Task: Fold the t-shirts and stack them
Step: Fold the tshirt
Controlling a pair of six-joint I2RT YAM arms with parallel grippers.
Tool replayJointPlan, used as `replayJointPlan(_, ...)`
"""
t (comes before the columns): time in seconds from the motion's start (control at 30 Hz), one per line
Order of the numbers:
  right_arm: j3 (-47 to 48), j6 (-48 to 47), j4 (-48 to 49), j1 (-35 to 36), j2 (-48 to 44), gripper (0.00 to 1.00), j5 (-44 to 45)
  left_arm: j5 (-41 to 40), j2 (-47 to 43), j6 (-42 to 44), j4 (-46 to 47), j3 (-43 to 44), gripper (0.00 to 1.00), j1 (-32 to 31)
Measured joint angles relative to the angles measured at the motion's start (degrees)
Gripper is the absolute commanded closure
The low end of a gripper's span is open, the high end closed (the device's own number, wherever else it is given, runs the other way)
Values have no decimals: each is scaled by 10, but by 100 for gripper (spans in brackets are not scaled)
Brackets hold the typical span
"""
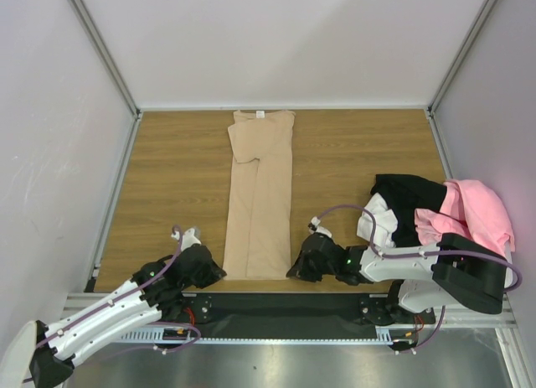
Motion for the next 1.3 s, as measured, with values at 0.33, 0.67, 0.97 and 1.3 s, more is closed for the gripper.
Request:
replayJointPlan(0.33, 36, -39, -30, -17, -12, 100, 6, -21, 21, 17, -13, 41, 100, 0)
replayJointPlan(0.67, 85, -106, -64, -118, -71, 100, -10, -91, 101, 57, -12, 160, 100, 2)
replayJointPlan(0.97, 200, -195, -85, -246, -31, 100, -96, -97, 212, 148, 60, 254, 100, 106)
replayJointPlan(1.3, 319, -267, -85, -353, 109, 100, -213, -51, 387, 242, 174, 340, 100, 191)
